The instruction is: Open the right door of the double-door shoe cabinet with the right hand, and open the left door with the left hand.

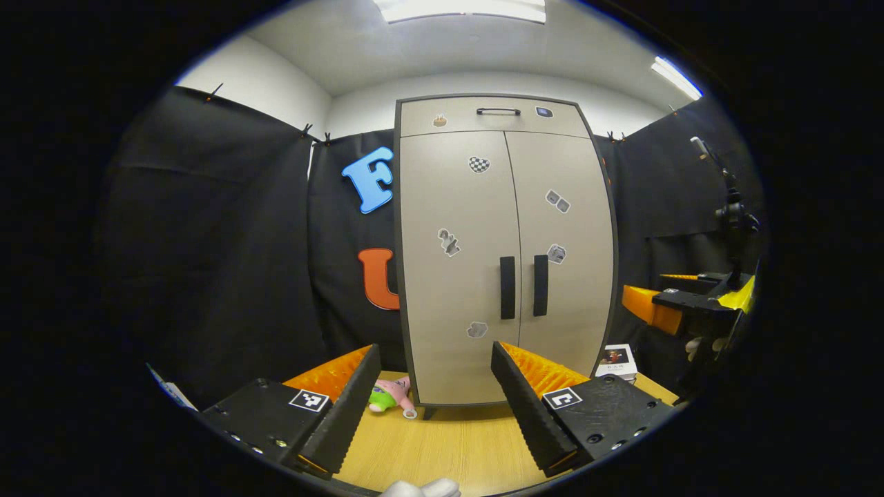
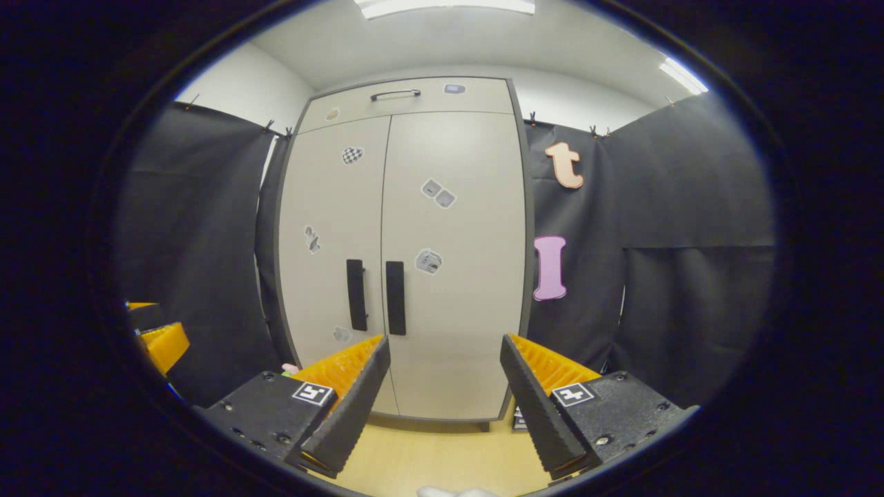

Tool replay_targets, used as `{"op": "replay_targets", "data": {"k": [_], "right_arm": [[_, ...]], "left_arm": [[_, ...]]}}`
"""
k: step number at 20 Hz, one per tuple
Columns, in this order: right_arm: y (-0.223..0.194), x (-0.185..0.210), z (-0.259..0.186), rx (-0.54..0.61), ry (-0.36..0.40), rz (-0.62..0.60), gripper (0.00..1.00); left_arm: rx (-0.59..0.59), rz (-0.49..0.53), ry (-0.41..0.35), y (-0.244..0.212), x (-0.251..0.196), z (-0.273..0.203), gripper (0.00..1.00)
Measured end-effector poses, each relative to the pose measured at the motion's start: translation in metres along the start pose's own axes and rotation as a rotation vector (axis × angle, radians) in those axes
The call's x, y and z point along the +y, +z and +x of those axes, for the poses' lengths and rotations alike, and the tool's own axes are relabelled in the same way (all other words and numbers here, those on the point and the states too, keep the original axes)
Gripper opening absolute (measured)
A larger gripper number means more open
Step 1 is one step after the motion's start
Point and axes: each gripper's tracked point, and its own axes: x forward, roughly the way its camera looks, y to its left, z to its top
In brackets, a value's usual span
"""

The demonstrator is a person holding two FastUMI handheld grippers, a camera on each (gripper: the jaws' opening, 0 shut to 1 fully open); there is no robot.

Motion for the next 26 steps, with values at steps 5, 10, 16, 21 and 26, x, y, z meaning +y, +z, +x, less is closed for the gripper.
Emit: {"op": "replay_targets", "data": {"k": [5,10,16,21,26], "right_arm": [[-0.009,0.032,0.071,0.023,0.018,0.005,1.0],[-0.019,0.055,0.131,0.044,0.03,-0.012,1.0],[-0.023,0.067,0.194,0.09,0.02,-0.015,0.91],[-0.027,0.07,0.217,0.115,0.007,-0.007,0.7],[-0.031,0.071,0.231,0.132,-0.021,0.004,0.52]], "left_arm": [[0.018,0.015,0.062,-0.006,0.023,-0.014,0.96],[0.025,0.025,0.136,-0.008,0.047,-0.027,0.96],[0.039,0.018,0.197,-0.008,0.061,-0.033,0.96],[0.042,0.016,0.232,-0.006,0.07,-0.036,0.96],[0.049,0.009,0.247,-0.009,0.075,-0.035,0.96]]}}
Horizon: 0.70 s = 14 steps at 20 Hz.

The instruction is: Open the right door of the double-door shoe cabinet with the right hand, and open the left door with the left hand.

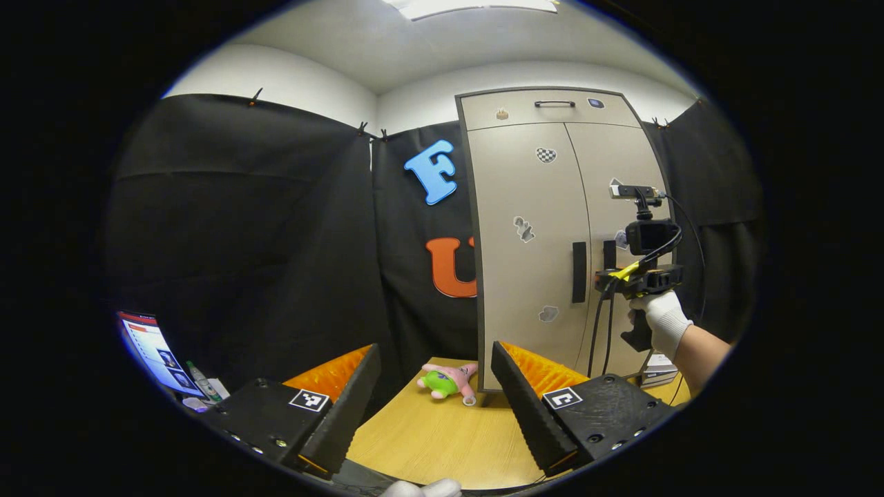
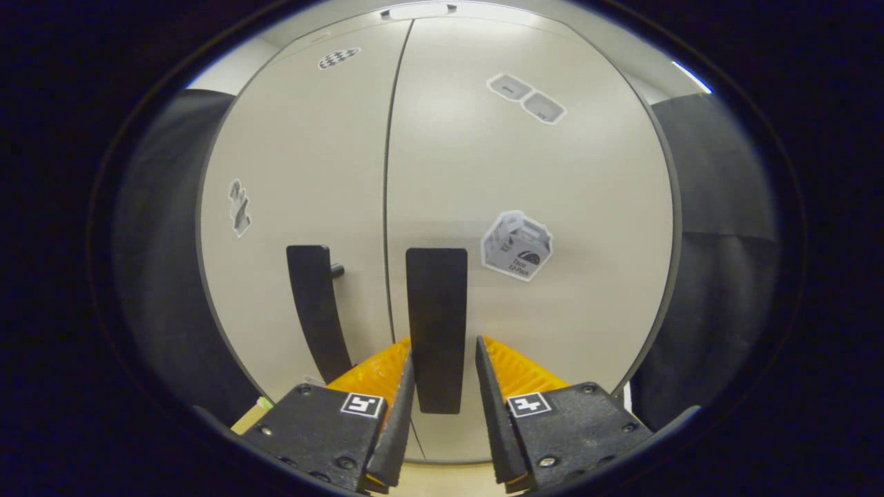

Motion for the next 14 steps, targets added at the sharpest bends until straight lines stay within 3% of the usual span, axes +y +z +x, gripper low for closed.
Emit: {"op": "replay_targets", "data": {"k": [1,7,13,14], "right_arm": [[0.002,0.0,-0.001,-0.014,-0.011,0.003,0.42],[0.0,0.0,-0.002,0.005,-0.003,0.0,0.28],[-0.003,-0.001,-0.017,0.011,0.046,-0.016,0.22],[-0.003,-0.001,-0.021,0.011,0.051,-0.015,0.24]], "left_arm": [[0.0,-0.006,0.0,0.0,0.0,0.001,0.96],[0.014,-0.03,-0.02,-0.005,0.0,0.003,0.96],[0.004,-0.035,-0.04,-0.004,0.0,0.003,0.96],[0.005,-0.035,-0.046,-0.005,0.0,0.002,1.0]]}}
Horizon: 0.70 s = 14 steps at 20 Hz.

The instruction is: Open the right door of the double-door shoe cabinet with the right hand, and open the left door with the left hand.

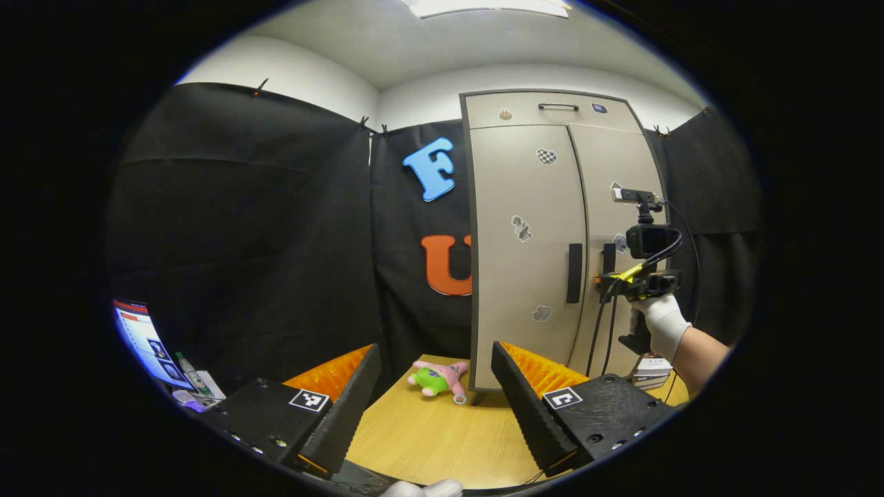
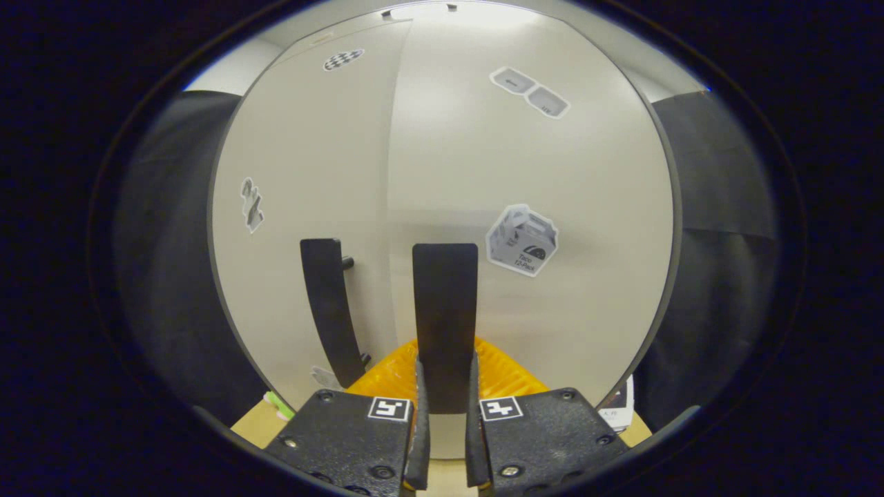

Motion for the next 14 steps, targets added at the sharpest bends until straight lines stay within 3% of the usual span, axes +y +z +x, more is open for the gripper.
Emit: {"op": "replay_targets", "data": {"k": [1,14], "right_arm": [[0.0,-0.002,-0.008,0.0,0.002,-0.004,0.24],[-0.015,-0.041,-0.091,0.001,0.009,0.019,0.22]], "left_arm": [[-0.001,0.001,-0.003,0.0,0.0,-0.001,0.96],[-0.008,-0.037,-0.113,-0.013,-0.022,-0.018,0.96]]}}
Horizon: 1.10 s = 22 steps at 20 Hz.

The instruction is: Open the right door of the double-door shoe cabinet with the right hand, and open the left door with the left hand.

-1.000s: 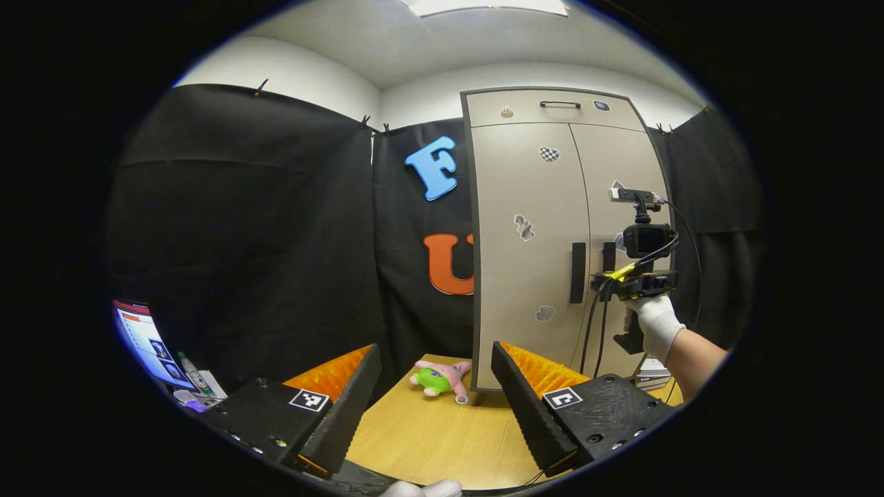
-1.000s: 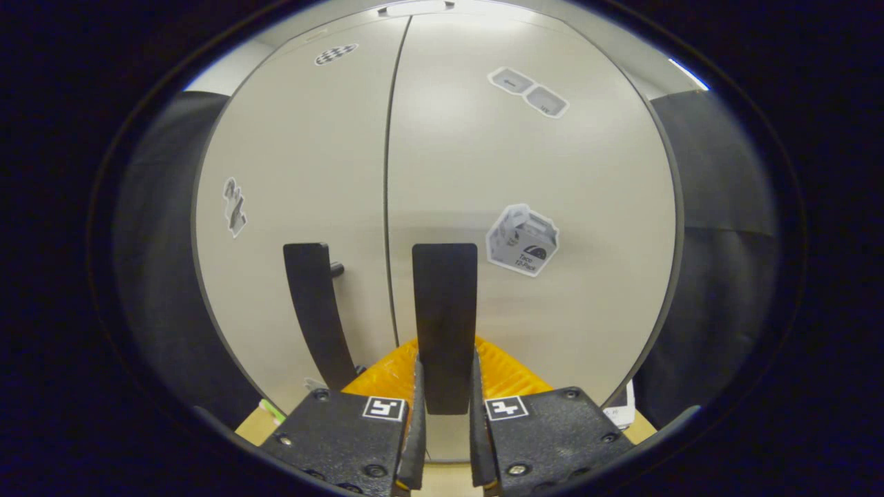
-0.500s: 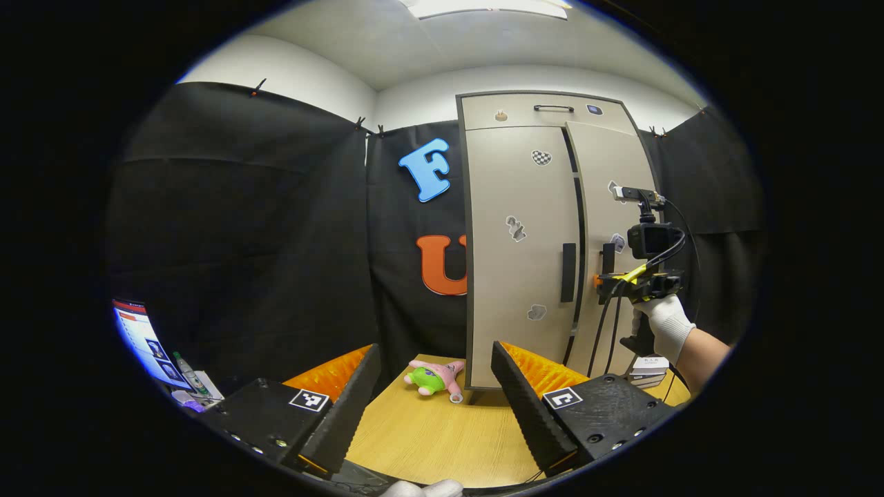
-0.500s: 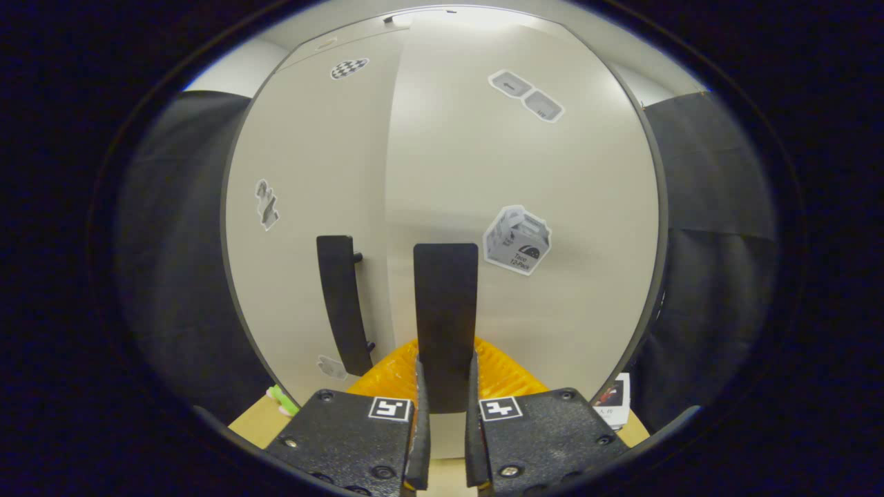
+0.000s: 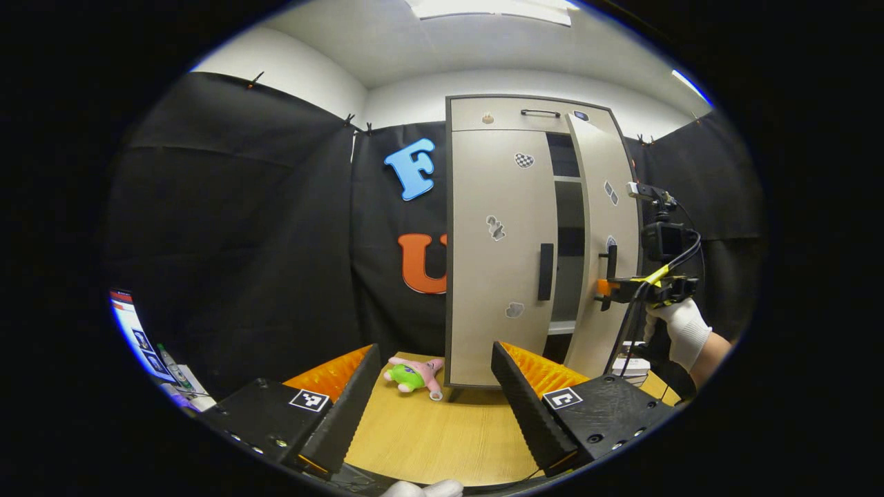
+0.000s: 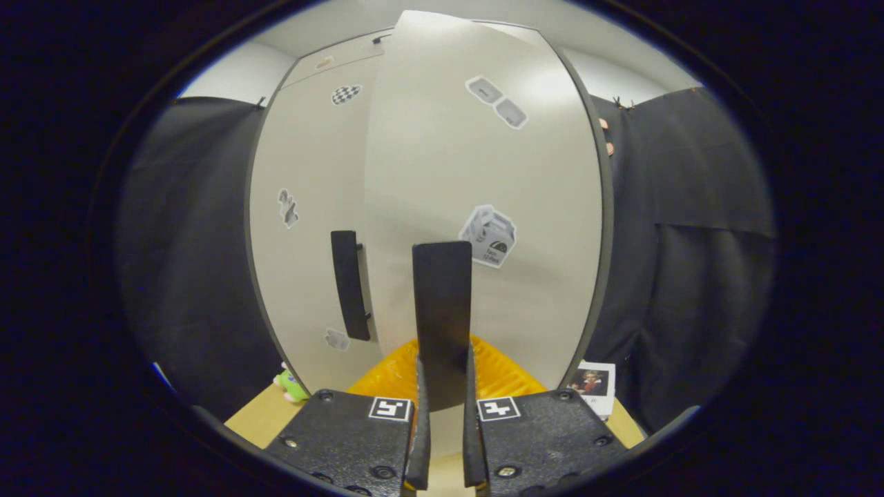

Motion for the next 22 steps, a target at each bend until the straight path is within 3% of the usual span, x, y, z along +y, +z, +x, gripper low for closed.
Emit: {"op": "replay_targets", "data": {"k": [9,22], "right_arm": [[-0.006,-0.043,-0.047,-0.008,-0.032,0.026,0.2],[-0.007,-0.125,-0.087,-0.014,-0.026,0.03,0.13]], "left_arm": [[-0.001,0.006,-0.082,-0.004,-0.039,0.007,0.96],[0.01,0.005,-0.166,-0.003,-0.138,0.026,0.96]]}}
